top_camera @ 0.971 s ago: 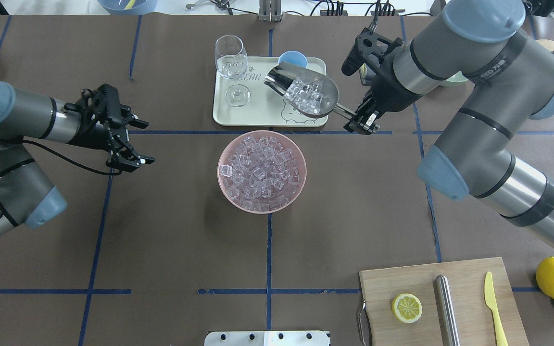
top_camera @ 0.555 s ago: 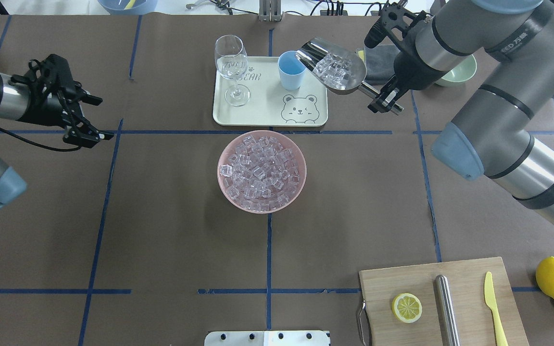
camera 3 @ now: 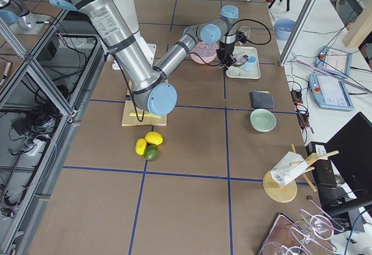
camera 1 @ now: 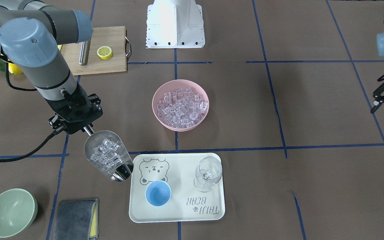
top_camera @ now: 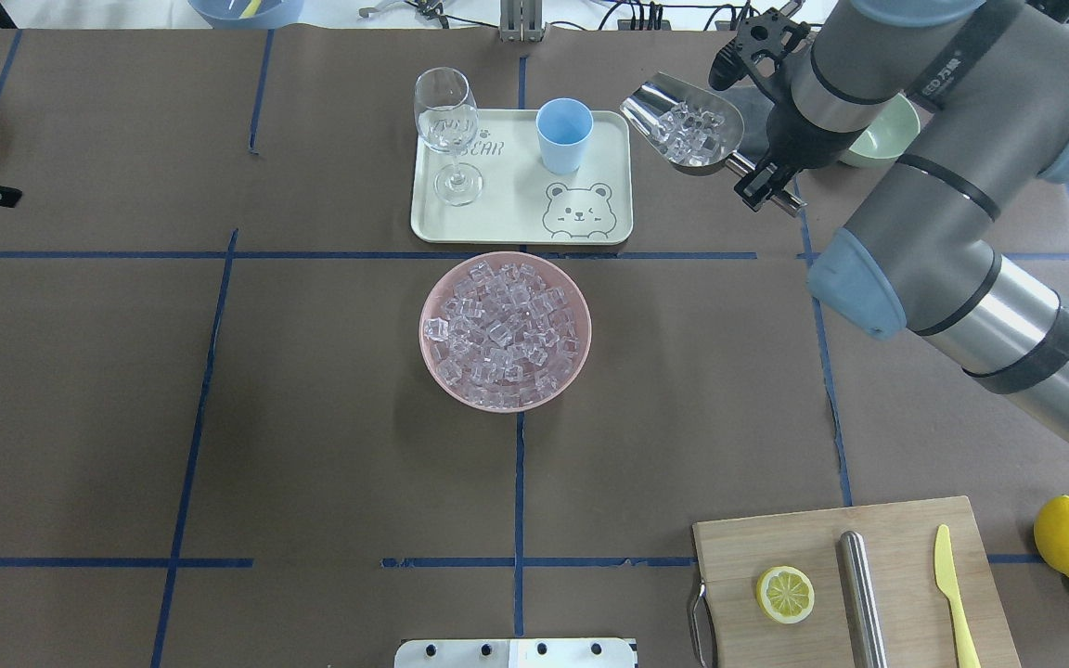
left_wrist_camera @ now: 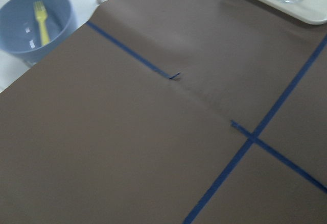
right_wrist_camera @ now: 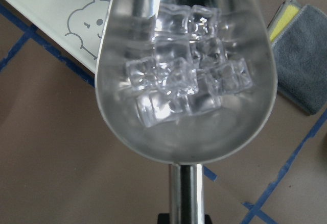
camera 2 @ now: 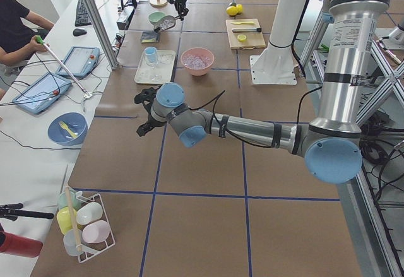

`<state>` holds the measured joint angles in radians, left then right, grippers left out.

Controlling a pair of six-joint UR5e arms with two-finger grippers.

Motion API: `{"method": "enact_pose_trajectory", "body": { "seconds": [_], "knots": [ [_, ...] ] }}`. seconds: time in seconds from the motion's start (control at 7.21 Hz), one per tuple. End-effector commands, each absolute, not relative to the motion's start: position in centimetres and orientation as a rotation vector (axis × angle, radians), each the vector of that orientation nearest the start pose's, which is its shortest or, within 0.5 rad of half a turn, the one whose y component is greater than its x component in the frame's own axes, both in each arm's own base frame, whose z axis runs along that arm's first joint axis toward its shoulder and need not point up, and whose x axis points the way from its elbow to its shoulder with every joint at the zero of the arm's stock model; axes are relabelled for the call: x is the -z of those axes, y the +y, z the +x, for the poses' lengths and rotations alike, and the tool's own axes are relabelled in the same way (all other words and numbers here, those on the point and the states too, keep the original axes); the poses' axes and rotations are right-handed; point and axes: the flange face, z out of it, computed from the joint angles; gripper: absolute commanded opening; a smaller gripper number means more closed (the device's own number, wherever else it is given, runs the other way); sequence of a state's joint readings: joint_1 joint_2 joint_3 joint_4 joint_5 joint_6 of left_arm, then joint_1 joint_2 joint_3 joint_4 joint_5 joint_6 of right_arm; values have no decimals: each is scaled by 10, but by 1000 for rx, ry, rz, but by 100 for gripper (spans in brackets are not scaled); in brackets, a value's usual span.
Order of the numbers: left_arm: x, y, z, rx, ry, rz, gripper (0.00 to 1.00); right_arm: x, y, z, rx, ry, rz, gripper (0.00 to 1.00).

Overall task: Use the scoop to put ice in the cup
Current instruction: 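Carry the ice-filled scoop toward the blue cup while the left arm withdraws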

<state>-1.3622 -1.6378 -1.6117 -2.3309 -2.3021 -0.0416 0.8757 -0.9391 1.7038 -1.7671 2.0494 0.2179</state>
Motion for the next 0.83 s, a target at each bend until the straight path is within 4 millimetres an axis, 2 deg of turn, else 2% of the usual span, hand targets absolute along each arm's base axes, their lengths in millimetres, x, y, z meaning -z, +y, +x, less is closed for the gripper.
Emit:
{"method": "enact_pose_trajectory", "body": {
  "seconds": [0.0,0.14,0.55,0.69],
  "knots": [
    [-546,-528,6,-369,765,665,100,-246,-571,-397,557,-669,228,0],
    [-564,-519,-2,-328,761,592,100,-247,-571,-401,557,-667,212,0],
    [-572,-514,-3,-325,762,576,100,-197,-570,-402,531,-604,94,0],
    [-573,-513,-3,-328,761,577,100,-185,-580,-410,527,-579,54,0]
  ]
}}
